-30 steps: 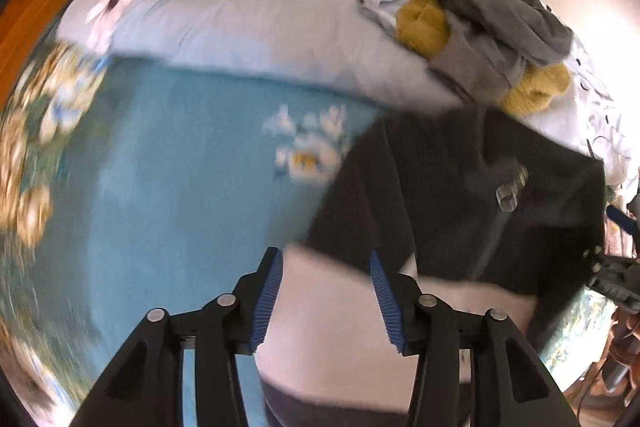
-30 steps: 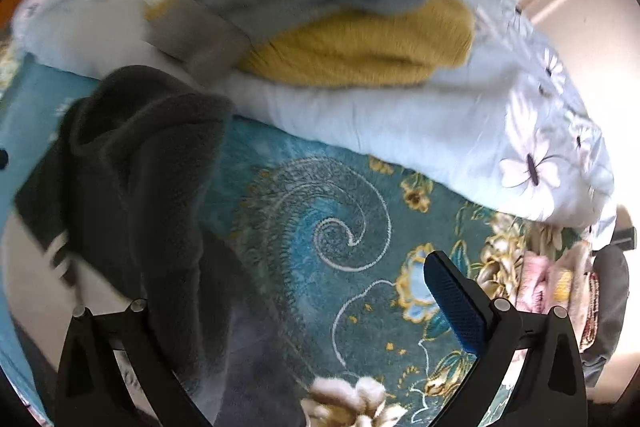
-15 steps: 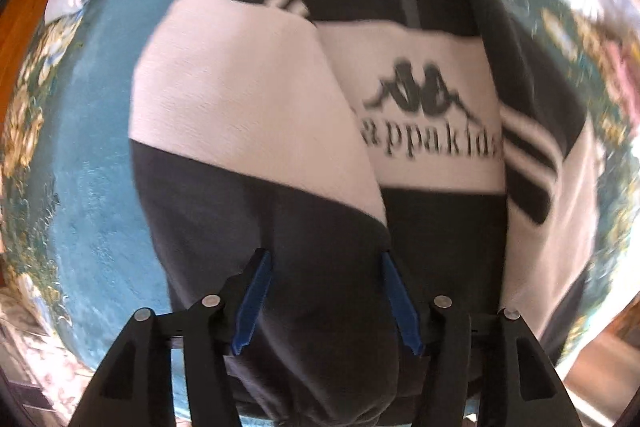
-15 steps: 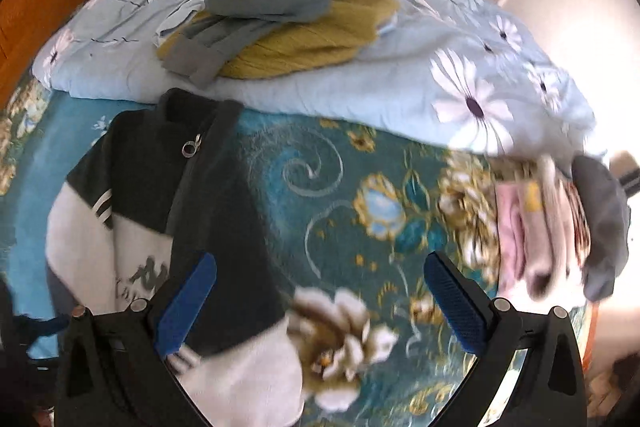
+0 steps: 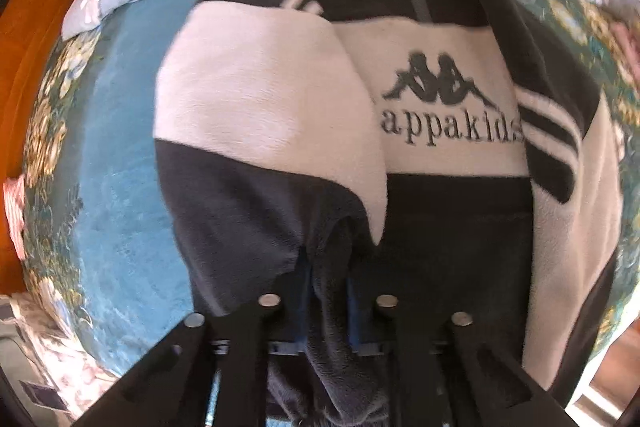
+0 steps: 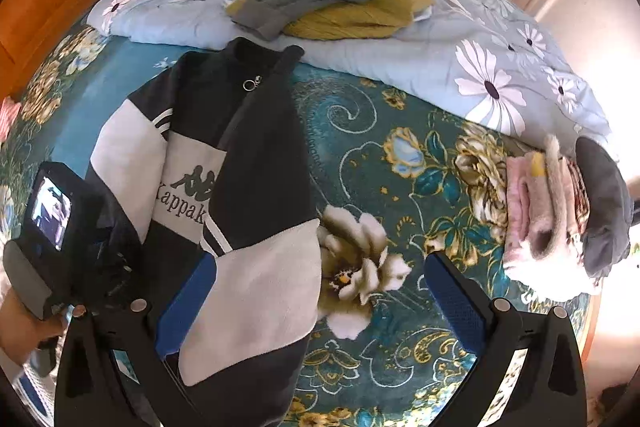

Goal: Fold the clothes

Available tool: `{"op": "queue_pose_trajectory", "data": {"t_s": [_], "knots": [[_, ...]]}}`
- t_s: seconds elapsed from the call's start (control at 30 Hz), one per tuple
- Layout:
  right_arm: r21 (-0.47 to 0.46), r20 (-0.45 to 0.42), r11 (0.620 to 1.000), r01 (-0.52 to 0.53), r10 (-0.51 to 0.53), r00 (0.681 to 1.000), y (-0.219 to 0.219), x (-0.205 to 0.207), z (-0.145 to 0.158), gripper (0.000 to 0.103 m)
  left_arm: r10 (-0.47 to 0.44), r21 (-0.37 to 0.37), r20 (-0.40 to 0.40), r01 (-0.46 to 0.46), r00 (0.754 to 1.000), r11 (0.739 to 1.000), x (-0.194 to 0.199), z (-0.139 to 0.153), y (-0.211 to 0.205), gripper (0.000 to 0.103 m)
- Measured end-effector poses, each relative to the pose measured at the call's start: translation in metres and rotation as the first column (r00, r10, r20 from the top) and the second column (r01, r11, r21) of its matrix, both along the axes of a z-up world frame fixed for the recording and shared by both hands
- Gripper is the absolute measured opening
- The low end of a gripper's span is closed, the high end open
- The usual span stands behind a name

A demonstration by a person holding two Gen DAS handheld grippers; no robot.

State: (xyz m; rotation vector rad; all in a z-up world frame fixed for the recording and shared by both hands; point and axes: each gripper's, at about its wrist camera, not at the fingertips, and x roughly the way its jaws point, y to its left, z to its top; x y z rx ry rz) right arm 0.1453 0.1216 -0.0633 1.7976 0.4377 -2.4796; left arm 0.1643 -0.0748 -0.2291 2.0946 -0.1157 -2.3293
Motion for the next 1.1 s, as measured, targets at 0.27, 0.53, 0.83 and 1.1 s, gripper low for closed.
{"op": "queue_pose_trajectory", "data": {"t_s": [0.27,0.53,0.83,1.1], "knots": [[-0.022,-0.025,1.000,0.011,-0.012,1.000,-0.037,-0.020,0.013,0.103,0.223,0.102,-0.168,-0.208,0.960,0.973,-0.012,0.068,-0.111,0.010],[-0.027,-0.010,1.000,0.015,-0.016,1.000,-0.104,-0.059,0.009,0.103,0.407,0.088,-0.188,-0.398,0.894,0.913,-0.028,0.055,-0.252,0.010],[-0.035,0.026,0.997,0.071,-0.070,0.997,-0.157,-0.093,-0.005,0.103,0.442,0.061,-0.111,-0.438,0.890,0.897,-0.066,0.000,-0.318,0.008],[0.014,0.047,0.980,0.201,-0.201,0.978,-0.135,-0.096,-0.010,0.103,0.425,0.053,-0.023,-0.424,0.905,0.904,-0.091,-0.031,-0.333,0.008]]}}
